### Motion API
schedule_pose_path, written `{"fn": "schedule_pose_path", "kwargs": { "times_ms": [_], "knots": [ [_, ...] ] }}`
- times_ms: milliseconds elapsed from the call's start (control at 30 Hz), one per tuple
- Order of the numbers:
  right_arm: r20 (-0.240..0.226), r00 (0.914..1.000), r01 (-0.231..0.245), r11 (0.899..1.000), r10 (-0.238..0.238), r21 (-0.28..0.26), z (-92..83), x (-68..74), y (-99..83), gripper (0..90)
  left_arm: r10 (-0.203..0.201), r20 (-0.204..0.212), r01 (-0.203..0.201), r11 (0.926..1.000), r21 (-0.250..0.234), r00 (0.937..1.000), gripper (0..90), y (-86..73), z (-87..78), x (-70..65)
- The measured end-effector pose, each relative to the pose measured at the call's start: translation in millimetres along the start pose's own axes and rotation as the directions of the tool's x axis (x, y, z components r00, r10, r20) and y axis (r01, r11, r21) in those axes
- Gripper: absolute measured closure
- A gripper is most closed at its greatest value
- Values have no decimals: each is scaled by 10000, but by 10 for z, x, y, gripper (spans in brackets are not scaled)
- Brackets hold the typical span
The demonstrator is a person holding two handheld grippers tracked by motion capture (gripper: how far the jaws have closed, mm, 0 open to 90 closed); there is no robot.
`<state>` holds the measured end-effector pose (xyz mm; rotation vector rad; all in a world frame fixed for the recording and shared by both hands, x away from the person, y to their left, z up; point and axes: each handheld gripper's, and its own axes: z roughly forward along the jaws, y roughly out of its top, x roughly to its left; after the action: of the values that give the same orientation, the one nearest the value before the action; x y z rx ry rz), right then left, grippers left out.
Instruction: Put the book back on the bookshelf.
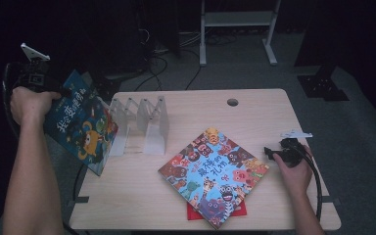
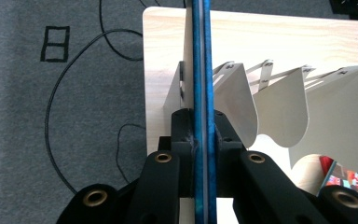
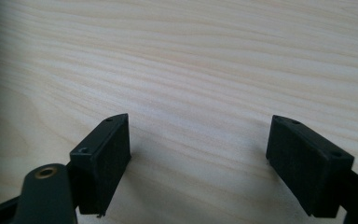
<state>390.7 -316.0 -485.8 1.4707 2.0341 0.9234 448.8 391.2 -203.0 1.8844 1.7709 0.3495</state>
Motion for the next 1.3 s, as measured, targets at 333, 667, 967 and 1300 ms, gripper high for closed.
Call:
{"fn": "schedule_pose_path", "kwargs": {
  "times_ms": [333, 667, 967, 1300],
  "knots": [
    [1, 10000, 3, 10000, -3, 0, 0, 0, 0, 206, 295, 214, -291, 9994, -189, 9993, 788, -43, -10, 21],
    [0, 10000, 3, 10000, -3, 1, 0, 0, 0, 206, 665, 165, -650, 9949, -771, 9977, 701, -124, -139, 14],
    [2, 10000, 6, 10000, -6, -4, 0, 0, 0, 207, 881, 319, -831, 9874, -1345, 9956, 619, -250, -229, 44],
    [3, 10000, 5, 10000, -5, -4, 0, 1, 0, 206, 1347, 317, -1269, 9753, -1807, 9904, 585, -361, -469, 22]
  ]
}}
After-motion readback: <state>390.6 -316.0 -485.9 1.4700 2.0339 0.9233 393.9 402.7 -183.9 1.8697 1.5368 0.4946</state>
